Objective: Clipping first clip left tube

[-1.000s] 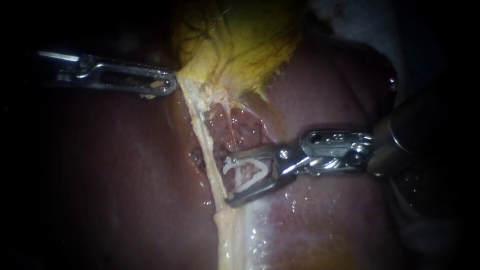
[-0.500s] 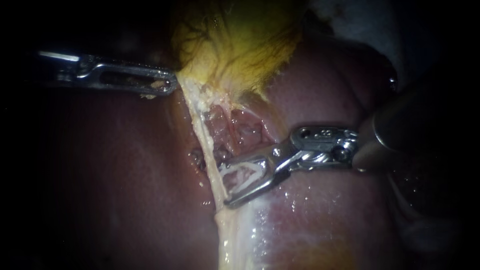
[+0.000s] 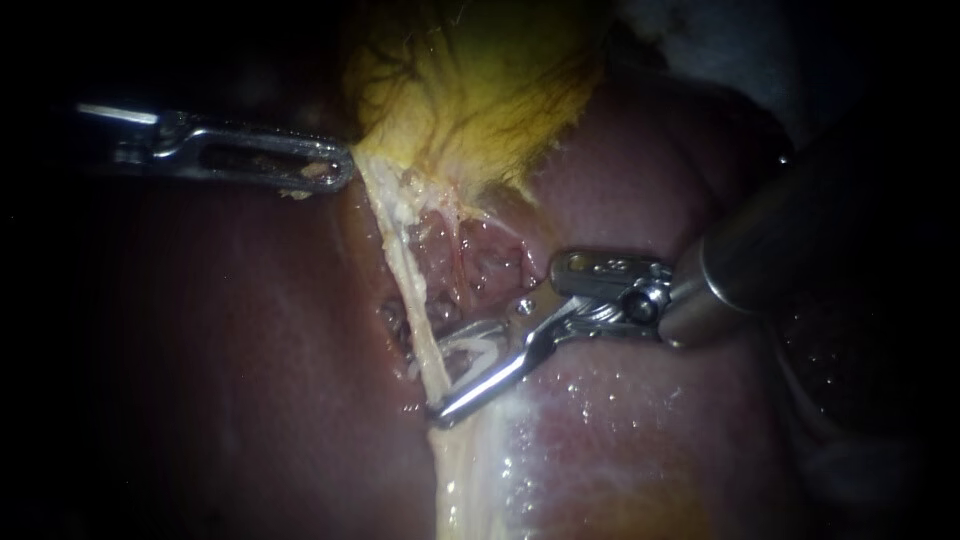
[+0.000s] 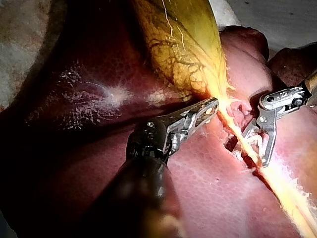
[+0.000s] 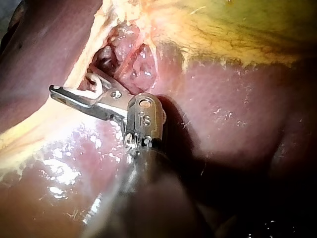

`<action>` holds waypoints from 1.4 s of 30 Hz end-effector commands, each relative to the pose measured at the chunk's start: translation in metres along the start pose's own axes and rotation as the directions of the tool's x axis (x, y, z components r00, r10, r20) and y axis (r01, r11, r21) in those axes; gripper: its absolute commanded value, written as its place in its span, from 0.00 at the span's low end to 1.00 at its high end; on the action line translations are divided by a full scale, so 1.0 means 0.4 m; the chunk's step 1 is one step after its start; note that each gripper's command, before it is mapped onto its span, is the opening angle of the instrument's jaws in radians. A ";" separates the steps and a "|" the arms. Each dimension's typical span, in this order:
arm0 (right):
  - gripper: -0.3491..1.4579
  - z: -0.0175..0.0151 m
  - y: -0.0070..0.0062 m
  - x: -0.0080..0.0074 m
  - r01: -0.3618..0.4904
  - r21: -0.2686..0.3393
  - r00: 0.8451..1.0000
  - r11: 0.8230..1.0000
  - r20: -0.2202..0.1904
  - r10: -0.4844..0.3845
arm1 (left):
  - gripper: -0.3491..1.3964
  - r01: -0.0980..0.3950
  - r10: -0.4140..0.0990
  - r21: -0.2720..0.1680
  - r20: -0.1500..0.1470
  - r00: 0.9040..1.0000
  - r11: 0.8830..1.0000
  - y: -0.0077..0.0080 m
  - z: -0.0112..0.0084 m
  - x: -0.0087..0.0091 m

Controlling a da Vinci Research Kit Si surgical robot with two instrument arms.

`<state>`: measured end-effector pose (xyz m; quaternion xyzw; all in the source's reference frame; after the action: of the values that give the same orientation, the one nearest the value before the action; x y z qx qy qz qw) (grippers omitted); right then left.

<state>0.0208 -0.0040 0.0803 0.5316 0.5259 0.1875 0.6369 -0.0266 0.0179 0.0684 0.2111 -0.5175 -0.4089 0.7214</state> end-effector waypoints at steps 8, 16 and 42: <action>0.50 0.0014 0.0002 0.0007 -0.008 0.118 0.999 0.993 -0.035 0.012 | 0.00 0.000 0.000 0.001 0.000 1.000 1.000 0.0001 -0.0005 -0.0001; 0.49 0.0019 -0.0014 0.0016 -0.012 0.128 0.998 0.992 -0.052 0.019 | 0.00 0.000 0.000 0.002 -0.001 1.000 1.000 0.0000 -0.0009 -0.0002; 0.47 0.0090 -0.0179 0.0077 -0.028 0.187 0.999 0.982 -0.018 0.032 | 0.00 0.000 0.000 0.002 -0.001 1.000 1.000 0.0001 -0.0010 -0.0002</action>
<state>0.0228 -0.0060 0.0720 0.5955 0.5396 0.1518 0.5756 -0.0262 0.0179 0.0682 0.2121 -0.5177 -0.4082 0.7214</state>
